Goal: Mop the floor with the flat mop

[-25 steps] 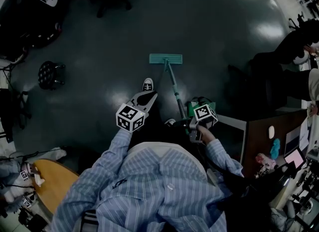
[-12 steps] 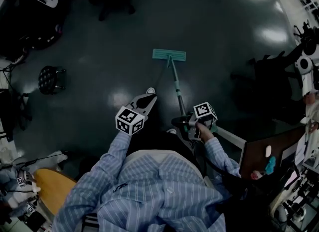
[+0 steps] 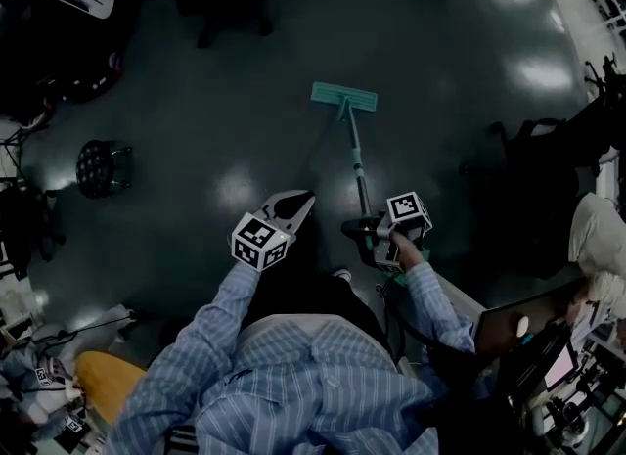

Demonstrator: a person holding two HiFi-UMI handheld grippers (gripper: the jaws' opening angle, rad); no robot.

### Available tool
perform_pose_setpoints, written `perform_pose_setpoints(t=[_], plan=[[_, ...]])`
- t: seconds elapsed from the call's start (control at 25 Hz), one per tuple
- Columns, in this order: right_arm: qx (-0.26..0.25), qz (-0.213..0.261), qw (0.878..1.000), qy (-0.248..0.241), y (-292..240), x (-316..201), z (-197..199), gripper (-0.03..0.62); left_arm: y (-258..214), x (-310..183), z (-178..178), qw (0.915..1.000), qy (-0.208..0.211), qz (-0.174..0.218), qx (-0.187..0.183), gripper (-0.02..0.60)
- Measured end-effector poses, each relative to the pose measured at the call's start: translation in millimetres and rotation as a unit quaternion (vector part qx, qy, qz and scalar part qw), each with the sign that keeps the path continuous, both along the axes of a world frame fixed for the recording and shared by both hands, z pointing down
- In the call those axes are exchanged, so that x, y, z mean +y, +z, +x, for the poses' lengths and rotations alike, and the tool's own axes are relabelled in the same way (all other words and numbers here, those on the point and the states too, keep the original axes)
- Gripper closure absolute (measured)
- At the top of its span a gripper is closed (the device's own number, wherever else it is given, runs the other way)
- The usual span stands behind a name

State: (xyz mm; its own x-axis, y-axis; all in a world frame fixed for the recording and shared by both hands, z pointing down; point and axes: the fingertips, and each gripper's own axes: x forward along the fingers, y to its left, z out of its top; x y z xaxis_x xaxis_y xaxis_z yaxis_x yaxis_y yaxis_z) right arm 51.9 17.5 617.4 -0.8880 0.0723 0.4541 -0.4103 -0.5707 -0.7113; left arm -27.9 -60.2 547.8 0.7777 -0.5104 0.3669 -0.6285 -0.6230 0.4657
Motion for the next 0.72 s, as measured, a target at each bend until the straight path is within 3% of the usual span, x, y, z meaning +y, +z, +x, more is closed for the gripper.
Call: perform_pose_setpoints(t=[0.44, 0.72], plan=[[0.003, 0.021, 1.0, 0.018, 57.2, -145.9, -17.4, 0.582, 50.5, -79.9, -22.0, 0.9999, 0.01, 0.001, -0.006, 0.575], [0.037, 0.03, 0.998, 0.047, 84.4, -256.9, 0.2, 0.583, 67.6, -124.3, -29.4, 0.9997, 0.023, -0.004, -0.007, 0.575]])
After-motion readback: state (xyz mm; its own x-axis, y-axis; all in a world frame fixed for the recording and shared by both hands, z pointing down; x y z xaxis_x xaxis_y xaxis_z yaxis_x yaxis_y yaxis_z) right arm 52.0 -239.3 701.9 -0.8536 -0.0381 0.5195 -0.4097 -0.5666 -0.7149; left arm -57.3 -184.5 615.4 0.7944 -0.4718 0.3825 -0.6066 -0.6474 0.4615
